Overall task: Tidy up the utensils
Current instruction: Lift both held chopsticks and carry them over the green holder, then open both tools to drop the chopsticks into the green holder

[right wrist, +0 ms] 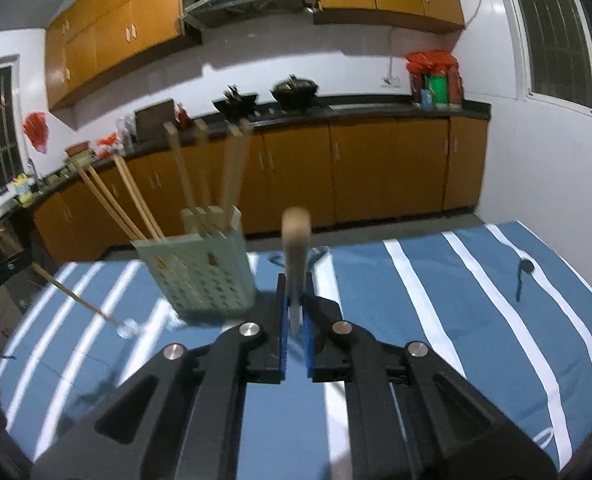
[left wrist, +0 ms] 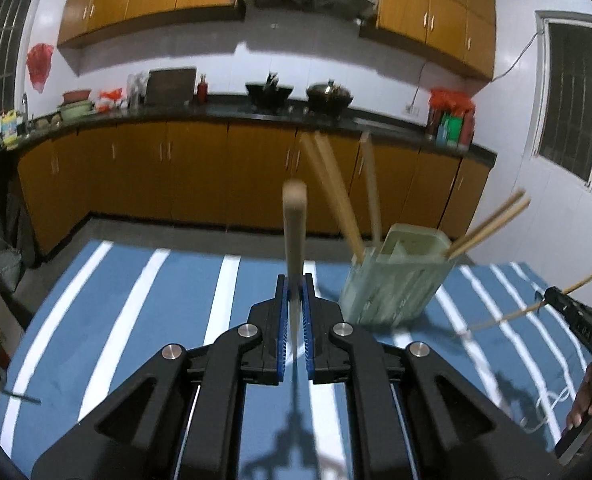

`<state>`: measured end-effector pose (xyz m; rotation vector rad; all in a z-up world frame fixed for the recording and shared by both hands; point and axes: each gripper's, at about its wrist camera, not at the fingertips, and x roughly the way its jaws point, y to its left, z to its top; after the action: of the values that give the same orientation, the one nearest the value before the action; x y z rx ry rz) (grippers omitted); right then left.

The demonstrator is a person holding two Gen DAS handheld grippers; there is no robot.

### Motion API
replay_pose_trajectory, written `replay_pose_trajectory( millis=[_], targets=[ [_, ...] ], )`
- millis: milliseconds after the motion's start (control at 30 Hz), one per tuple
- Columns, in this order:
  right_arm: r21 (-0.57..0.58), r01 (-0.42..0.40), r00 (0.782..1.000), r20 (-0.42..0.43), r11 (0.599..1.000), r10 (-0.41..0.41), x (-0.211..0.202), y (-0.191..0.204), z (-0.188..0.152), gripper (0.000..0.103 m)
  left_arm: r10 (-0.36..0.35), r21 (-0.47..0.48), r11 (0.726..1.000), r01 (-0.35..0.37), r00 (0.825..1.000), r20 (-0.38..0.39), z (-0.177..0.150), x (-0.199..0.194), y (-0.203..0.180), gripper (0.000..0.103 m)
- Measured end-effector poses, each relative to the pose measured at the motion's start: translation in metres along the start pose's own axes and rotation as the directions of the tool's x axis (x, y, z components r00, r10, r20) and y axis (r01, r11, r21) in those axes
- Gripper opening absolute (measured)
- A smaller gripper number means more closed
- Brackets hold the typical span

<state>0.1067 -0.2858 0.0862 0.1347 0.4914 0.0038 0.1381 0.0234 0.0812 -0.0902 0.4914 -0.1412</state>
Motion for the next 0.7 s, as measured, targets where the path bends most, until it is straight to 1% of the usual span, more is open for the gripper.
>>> replay_pose_trajectory(
  millis=[100,167,233,333,433,500,567,633,700],
  targets=[
    [0.003,-0.056,0.998,0.034,0.998,0.056,-0.010,0.008,0.015,0.008,-0.018,0.012,1.000,0.017,0.999,0.040,0.016,-0.004,-0.008,0.007],
    [0.007,-0.111,0.992,0.058,0.994,0.110,-0.018,0.016,0.028,0.008,-0.035,0.021,0.999,0.034,0.998,0.059,0.024,-0.007,-0.015,0.007],
    [0.004,-0.163,0.983,0.091,0.987,0.161,-0.027,0.024,0.042,0.008,-0.050,0.035,0.998,0.048,0.995,0.084,0.036,-0.009,-0.023,0.007],
    [-0.020,-0.201,0.966,0.159,0.979,0.202,-0.040,0.039,0.064,0.008,-0.079,0.042,0.996,0.074,0.988,0.131,0.055,-0.015,-0.036,0.007],
    [-0.037,-0.213,0.949,0.232,0.976,0.215,-0.049,0.051,0.085,0.008,-0.102,0.043,0.994,0.095,0.975,0.198,0.075,-0.021,-0.045,0.007],
    [-0.049,-0.199,0.935,0.289,0.979,0.204,-0.051,0.059,0.100,0.008,-0.104,0.043,0.994,0.097,0.964,0.245,0.086,-0.023,-0.051,0.007],
    [-0.054,-0.185,0.926,0.324,0.981,0.193,-0.049,0.064,0.110,0.008,-0.108,0.031,0.994,0.103,0.953,0.282,0.096,-0.022,-0.054,0.007],
    [-0.058,-0.172,0.922,0.343,0.983,0.181,-0.042,0.067,0.118,0.008,-0.105,0.011,0.994,0.107,0.946,0.306,0.104,-0.017,-0.056,0.007],
    [-0.068,-0.145,0.922,0.354,0.987,0.160,-0.031,0.069,0.123,0.008,-0.104,-0.006,0.994,0.112,0.940,0.325,0.109,-0.010,-0.058,0.007]
  ],
)
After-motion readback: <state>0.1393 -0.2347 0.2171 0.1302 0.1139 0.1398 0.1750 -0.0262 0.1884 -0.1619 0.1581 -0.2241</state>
